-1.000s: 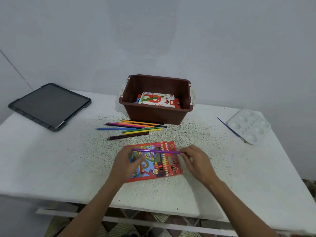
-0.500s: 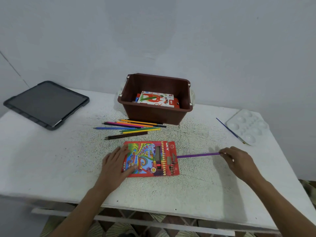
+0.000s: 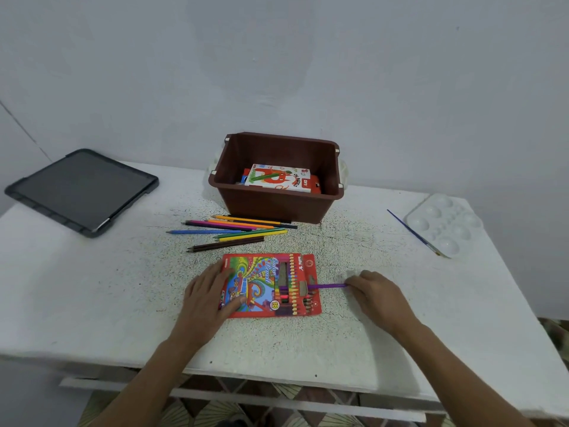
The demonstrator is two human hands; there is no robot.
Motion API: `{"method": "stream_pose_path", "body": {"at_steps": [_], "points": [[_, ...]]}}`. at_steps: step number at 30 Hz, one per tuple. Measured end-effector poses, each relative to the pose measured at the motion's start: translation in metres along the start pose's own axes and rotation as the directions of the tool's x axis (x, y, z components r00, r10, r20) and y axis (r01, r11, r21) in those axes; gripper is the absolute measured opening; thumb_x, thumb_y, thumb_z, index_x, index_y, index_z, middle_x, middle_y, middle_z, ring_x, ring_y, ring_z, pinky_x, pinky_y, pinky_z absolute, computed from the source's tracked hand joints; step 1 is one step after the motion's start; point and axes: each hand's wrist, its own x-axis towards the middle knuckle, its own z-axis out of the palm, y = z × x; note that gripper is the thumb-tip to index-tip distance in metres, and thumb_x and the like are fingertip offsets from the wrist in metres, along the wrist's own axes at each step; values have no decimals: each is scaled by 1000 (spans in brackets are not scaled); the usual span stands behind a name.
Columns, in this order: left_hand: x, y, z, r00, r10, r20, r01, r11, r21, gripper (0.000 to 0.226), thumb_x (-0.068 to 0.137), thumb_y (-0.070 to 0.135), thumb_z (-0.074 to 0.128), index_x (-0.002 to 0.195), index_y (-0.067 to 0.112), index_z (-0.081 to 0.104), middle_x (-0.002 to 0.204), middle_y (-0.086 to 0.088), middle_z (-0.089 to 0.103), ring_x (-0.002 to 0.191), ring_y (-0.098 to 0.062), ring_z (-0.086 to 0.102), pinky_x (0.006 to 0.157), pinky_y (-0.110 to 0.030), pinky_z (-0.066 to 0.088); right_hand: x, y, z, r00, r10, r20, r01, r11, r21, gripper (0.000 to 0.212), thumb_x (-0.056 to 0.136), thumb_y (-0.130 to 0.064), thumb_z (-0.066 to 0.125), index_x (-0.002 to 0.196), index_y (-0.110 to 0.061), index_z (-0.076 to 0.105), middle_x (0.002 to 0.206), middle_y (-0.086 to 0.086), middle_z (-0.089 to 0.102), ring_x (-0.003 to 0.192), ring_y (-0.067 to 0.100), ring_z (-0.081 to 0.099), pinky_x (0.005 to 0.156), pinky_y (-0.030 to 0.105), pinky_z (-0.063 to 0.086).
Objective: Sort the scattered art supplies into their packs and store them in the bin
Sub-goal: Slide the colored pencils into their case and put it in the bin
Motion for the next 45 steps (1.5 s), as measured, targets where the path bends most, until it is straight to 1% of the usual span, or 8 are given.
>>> {"method": "stream_pose_path", "body": {"at_steps": [4, 9, 15, 19, 22, 28, 36, 45], "points": [[2, 1, -2, 1000, -11, -8, 11, 1000, -1, 87, 85, 83, 24, 140, 21, 49, 151, -6, 44, 135, -29, 46, 108, -49, 29, 5, -34, 21, 990, -133, -37, 129, 987, -101, 8, 85, -22, 72, 89, -15, 72, 64, -3, 55, 50, 15, 50, 49, 22, 24], [7, 0, -6, 999, -27, -29, 27, 1000, 15, 84, 83, 80, 29, 142, 22, 45, 151, -1, 43, 135, -23, 45, 109, -48, 31, 0, -41, 41, 989, -137, -51, 126, 976, -178, 42, 73, -28, 83, 111, -19, 70, 72, -3, 55, 57, 16, 51, 50, 27, 35], [21, 3, -15, 979, -154, -137, 159, 987, 26, 63, 93, 60, 42, 137, 16, 49, 148, -9, 45, 134, -30, 43, 105, -56, 39, -6, -46, 39, 981, -164, -101, 145, 974, -173, 40, 90, -32, 45, 121, -18, 67, 77, -1, 52, 61, 14, 46, 56, 25, 29], [33, -2, -27, 963, -236, -131, 250, 963, 101, 49, 101, 35, 44, 144, 10, 43, 152, -12, 40, 137, -33, 39, 105, -58, 39, -10, -44, 42, 984, -157, -79, 146, 981, -125, 55, 81, -18, 74, 134, -17, 59, 82, -1, 52, 65, 15, 44, 54, 26, 37], [39, -5, -33, 968, -241, -69, 250, 946, 207, 50, 103, 31, 41, 149, 11, 36, 152, -10, 41, 138, -30, 39, 108, -52, 38, -14, -45, 43, 987, -143, -74, 135, 986, -95, 66, 75, -13, 79, 137, -18, 55, 84, 0, 52, 68, 15, 45, 55, 28, 42], [37, -6, -35, 986, -160, -43, 163, 884, 438, 45, 79, 20, 80, 119, 5, 65, 110, -18, 66, 97, -35, 65, 76, -51, 56, -19, -47, 49, 992, -86, -92, 82, 996, -38, 60, 79, -9, 75, 135, -19, 57, 90, 0, 51, 74, 15, 43, 61, 29, 42], [44, -12, -40, 996, -47, -74, 80, 840, 537, 36, 70, 12, 85, 101, 4, 68, 94, -15, 67, 81, -34, 65, 70, -45, 54, -24, -49, 53, 994, -43, -101, 45, 999, 20, 59, 88, -13, 66, 144, -23, 48, 95, 0, 51, 80, 15, 41, 67, 29, 41], [51, -8, -45, 991, -125, -49, 131, 819, 559, 36, 94, 30, 62, 126, 17, 54, 120, -5, 60, 108, -22, 58, 90, -36, 49, -26, -53, 48, 996, -19, -89, 25, 998, 59, 51, 97, -29, 44, 148, -25, 42, 97, -1, 50, 82, 13, 39, 69, 29, 41]]}}
